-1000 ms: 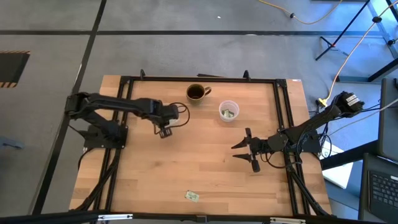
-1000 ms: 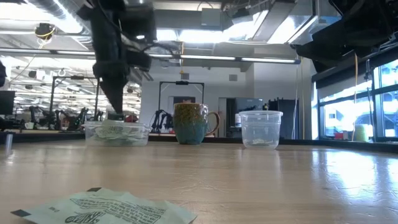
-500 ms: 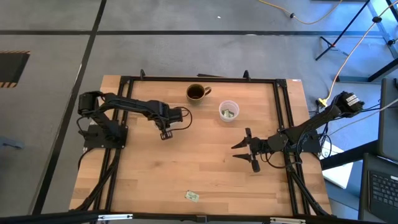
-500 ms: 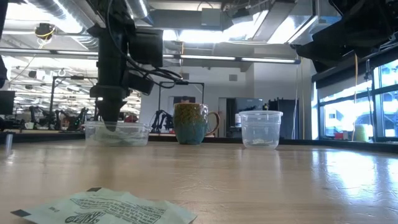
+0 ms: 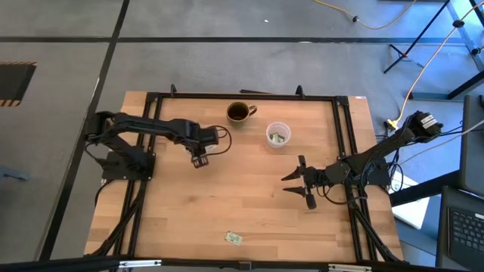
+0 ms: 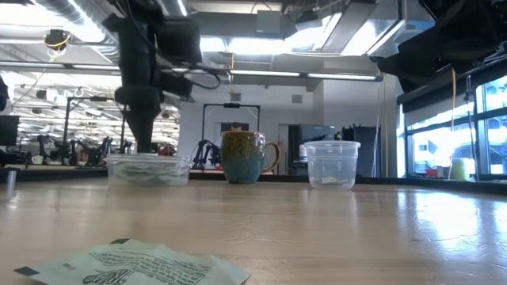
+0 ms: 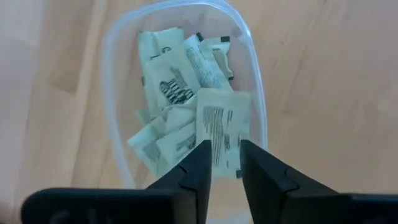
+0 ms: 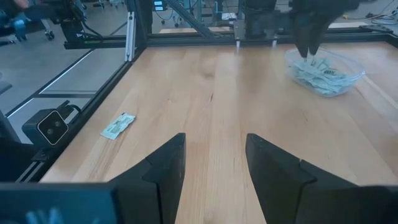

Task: Pick and place Stevia / Truvia into bins
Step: Put the light green stevia packet into the left transparent container

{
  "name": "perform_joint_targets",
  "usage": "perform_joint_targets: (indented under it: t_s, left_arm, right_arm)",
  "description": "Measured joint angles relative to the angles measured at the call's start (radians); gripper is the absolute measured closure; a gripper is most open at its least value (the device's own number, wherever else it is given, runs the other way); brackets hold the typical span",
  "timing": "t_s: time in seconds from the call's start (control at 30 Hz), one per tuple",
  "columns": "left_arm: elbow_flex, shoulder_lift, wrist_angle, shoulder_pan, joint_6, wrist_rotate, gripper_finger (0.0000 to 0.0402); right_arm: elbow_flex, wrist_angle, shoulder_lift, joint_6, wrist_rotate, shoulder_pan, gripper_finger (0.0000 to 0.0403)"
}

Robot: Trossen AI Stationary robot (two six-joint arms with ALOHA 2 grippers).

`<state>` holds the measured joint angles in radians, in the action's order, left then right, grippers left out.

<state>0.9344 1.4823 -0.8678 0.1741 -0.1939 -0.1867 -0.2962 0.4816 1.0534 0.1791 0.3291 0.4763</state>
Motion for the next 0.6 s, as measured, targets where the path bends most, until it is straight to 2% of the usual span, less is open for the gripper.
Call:
perform_joint_targets:
  t_s: [0.13, 0.3, 0.43, 0.6]
  left_arm:
    - [0.0, -0.095, -0.013, -0.013, -0.065, 0.028, 0.0316]
    - [0.0, -0.164, 0.133, -0.138, -0.021, 0.219, 0.0321]
    - [0.0, -0.144, 0.333, -0.308, 0.104, 0.27, 0.0326]
    - [0.0, -0.047, 0.604, -0.495, 0.228, 0.268, 0.0327]
  right_arm:
    - [0.0, 0.0, 0.0, 0.0, 0.0, 0.0, 0.0232]
    - [0.0, -0.001, 0.0, -0.002, 0.0, 0.0, 0.0232]
    - [0.0, -0.002, 0.0, -0.003, 0.0, 0.0, 0.0232]
    - [0.0, -0.005, 0.0, -0.003, 0.0, 0.0, 0.0232]
